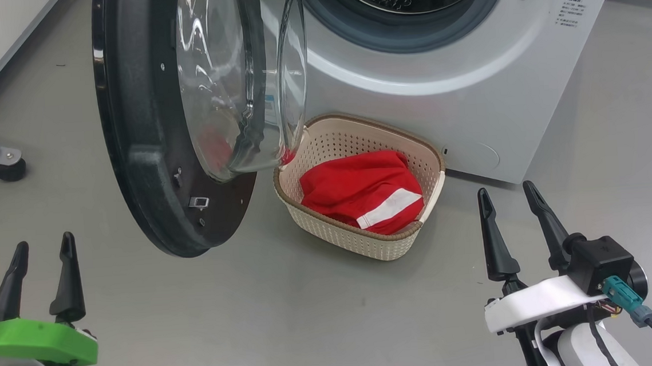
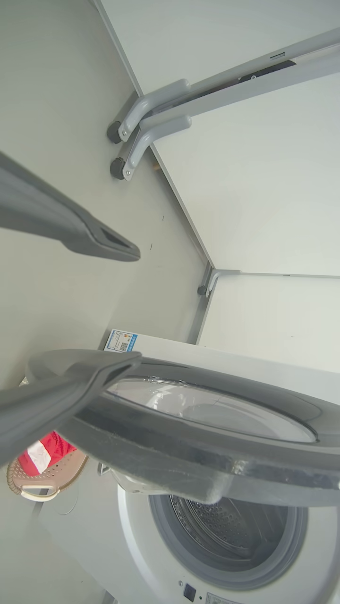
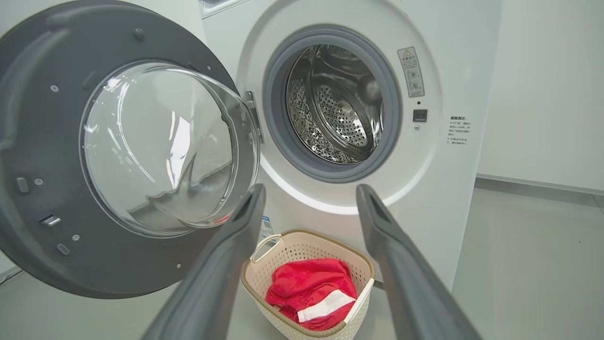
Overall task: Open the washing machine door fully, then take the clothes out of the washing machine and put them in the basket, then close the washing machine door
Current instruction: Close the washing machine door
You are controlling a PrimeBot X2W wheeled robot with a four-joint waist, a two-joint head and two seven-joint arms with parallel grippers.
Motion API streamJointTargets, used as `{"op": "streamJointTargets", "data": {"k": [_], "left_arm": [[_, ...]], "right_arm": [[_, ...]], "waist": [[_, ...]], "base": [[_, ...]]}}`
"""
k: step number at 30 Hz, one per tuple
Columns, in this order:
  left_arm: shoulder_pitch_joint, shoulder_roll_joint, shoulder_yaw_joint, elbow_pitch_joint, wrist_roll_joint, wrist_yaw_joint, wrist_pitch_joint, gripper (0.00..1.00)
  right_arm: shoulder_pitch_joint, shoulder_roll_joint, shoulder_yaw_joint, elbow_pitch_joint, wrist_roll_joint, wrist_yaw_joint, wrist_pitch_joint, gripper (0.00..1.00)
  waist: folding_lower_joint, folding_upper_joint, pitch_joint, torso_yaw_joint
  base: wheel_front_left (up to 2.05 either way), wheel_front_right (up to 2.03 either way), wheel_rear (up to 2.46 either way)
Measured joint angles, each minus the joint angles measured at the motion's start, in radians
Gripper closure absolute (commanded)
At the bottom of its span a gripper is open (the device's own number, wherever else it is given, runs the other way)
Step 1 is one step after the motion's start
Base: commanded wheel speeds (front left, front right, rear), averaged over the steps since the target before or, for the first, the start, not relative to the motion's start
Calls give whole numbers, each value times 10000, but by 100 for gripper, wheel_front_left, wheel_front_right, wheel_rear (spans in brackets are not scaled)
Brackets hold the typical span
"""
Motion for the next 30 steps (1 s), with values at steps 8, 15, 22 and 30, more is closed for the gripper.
{"op": "streamJointTargets", "data": {"k": [8,15,22,30], "left_arm": [[11,88,-209,165,88,0,-502,0],[18,98,-424,318,90,-10,-625,0],[18,136,-470,422,88,-10,-761,0],[18,209,-533,556,77,-10,-844,0]], "right_arm": [[3,0,-2,-2,-2,-2,0,0],[4,-2,-4,-2,0,-2,0,0],[36,-2,-2,-2,0,-2,0,0],[111,0,6,-4,0,-4,-2,0]], "waist": [[0,0,-12,-10],[0,0,-29,-29],[0,0,-33,-42],[0,0,-1,-49]], "base": [[0,0,0],[0,0,0],[0,0,0],[0,0,0]]}}
